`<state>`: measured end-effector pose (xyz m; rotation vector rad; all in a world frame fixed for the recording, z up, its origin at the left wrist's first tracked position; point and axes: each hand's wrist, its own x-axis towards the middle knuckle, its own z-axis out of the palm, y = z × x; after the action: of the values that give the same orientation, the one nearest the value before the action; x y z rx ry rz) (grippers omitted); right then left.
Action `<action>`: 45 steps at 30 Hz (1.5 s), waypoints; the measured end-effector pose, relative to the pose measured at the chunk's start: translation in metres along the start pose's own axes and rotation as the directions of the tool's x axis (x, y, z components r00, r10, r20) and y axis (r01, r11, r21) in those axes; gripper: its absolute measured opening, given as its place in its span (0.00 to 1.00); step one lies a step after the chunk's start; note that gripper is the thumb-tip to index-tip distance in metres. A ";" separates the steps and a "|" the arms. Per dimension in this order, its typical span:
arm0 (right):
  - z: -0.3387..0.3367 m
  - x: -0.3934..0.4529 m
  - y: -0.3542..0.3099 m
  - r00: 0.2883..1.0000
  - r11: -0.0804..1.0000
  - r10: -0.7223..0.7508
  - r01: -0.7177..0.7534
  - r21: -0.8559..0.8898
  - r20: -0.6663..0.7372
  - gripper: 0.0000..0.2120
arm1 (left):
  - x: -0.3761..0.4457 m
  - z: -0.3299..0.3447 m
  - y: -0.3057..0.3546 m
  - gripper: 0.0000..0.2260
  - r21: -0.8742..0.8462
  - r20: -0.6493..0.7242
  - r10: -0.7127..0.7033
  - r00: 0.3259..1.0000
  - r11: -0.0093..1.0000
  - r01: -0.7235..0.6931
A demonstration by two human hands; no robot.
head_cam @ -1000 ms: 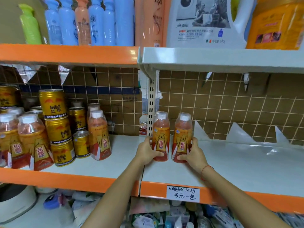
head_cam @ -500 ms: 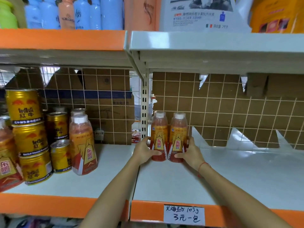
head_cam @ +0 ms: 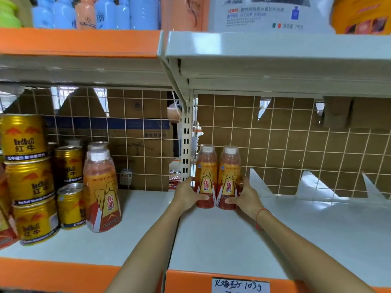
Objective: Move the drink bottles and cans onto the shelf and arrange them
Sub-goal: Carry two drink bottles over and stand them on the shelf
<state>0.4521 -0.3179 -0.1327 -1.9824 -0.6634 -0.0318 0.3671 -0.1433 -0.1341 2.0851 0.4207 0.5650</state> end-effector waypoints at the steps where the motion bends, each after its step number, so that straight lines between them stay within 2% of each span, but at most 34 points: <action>1: 0.000 0.001 0.000 1.000 1.000 -0.002 0.002 0.002 0.005 0.39 | 0.001 0.000 0.000 0.33 0.003 -0.002 -0.003 1.000 1.000 0.003; 11: 0.004 0.010 0.004 1.000 1.000 -0.022 0.022 0.006 0.002 0.36 | 0.011 0.001 -0.003 0.32 0.001 -0.013 0.018 1.000 1.000 -0.018; 35: 0.013 0.039 0.020 0.996 0.996 -0.089 0.089 0.006 0.022 0.38 | 0.027 0.003 -0.008 0.30 0.019 -0.016 0.032 0.999 0.999 -0.032; 45: 0.014 0.043 0.022 0.996 0.995 -0.085 0.084 0.045 0.014 0.36 | 0.028 0.004 -0.008 0.30 0.033 -0.032 0.036 0.999 0.999 -0.035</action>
<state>0.4950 -0.2950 -0.1449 -1.9123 -0.7519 -0.0525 0.3916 -0.1281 -0.1360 2.1200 0.4147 0.6174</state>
